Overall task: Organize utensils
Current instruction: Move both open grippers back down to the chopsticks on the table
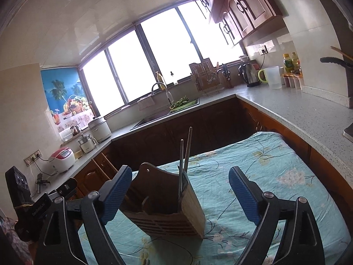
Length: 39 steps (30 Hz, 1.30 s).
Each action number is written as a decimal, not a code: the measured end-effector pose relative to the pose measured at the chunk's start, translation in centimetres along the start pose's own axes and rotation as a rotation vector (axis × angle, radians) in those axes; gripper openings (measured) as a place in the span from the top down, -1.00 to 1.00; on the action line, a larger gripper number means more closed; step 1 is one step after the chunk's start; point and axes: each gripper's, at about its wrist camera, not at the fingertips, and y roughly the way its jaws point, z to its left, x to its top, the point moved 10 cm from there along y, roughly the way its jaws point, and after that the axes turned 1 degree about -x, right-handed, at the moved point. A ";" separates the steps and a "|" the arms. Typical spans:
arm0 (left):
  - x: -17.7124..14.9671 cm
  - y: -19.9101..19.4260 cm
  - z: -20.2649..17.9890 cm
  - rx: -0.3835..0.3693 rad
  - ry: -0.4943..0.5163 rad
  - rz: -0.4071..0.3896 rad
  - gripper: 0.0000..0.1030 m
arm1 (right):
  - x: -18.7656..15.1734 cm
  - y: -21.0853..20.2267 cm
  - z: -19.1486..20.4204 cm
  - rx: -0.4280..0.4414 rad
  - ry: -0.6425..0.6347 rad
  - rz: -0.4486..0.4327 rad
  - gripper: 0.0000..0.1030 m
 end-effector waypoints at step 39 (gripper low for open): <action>-10.9 -13.7 -0.1 0.124 -0.012 0.340 -0.55 | -16.8 -9.0 -1.8 -0.096 -0.026 0.287 -0.61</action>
